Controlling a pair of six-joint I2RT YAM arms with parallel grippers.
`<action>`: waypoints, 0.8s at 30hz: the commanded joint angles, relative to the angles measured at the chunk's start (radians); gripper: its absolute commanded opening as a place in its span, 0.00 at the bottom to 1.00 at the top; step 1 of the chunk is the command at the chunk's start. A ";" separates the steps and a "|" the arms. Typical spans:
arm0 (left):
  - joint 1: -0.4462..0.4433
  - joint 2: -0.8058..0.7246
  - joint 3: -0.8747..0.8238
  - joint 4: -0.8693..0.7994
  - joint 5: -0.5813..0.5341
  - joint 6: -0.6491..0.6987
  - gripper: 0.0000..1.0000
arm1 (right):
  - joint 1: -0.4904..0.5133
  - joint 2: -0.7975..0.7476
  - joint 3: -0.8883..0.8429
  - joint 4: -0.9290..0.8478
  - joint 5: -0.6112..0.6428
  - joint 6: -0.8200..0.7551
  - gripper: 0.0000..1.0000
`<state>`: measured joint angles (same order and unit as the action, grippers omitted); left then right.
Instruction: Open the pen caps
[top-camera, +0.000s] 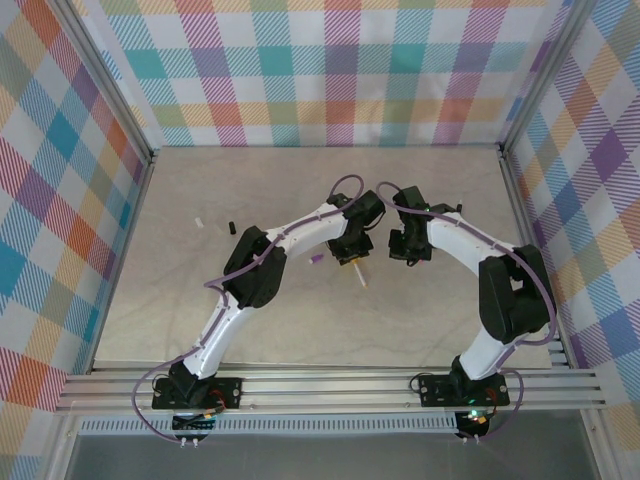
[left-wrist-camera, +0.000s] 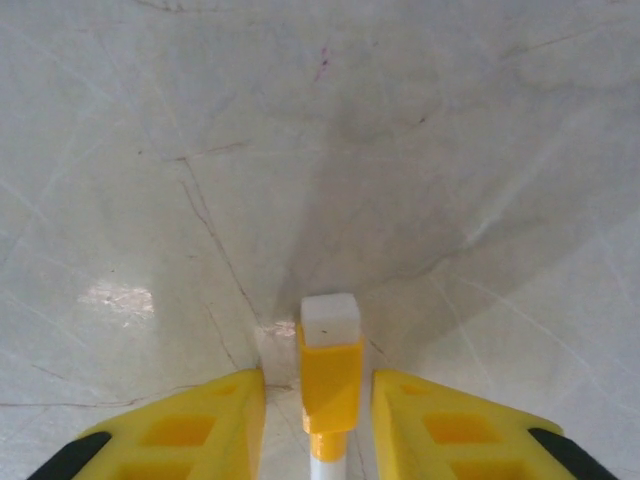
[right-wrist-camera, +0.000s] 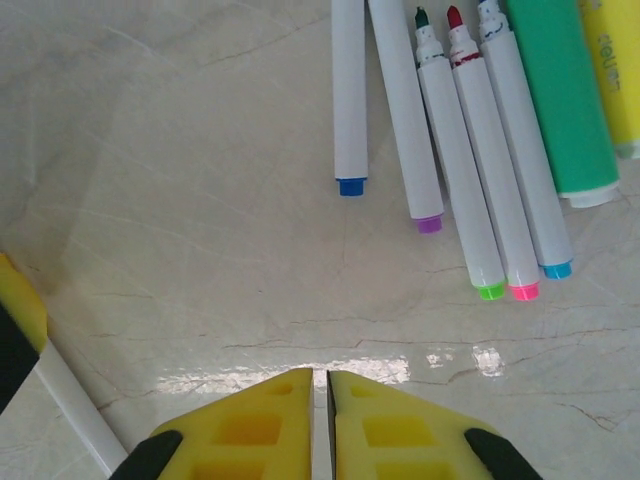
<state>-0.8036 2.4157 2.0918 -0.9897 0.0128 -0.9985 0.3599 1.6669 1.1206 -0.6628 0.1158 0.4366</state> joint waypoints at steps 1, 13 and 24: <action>-0.001 0.021 0.013 -0.046 0.002 0.003 0.27 | -0.005 -0.016 -0.014 0.015 -0.031 -0.010 0.13; 0.019 0.032 0.009 -0.029 0.056 0.040 0.06 | -0.003 -0.033 -0.054 0.077 -0.179 -0.008 0.10; 0.049 -0.035 0.000 0.009 0.112 0.077 0.05 | 0.000 -0.057 -0.143 0.248 -0.503 0.021 0.12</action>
<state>-0.7685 2.4153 2.0991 -1.0027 0.0830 -0.9436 0.3592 1.6257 1.0061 -0.5014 -0.2241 0.4412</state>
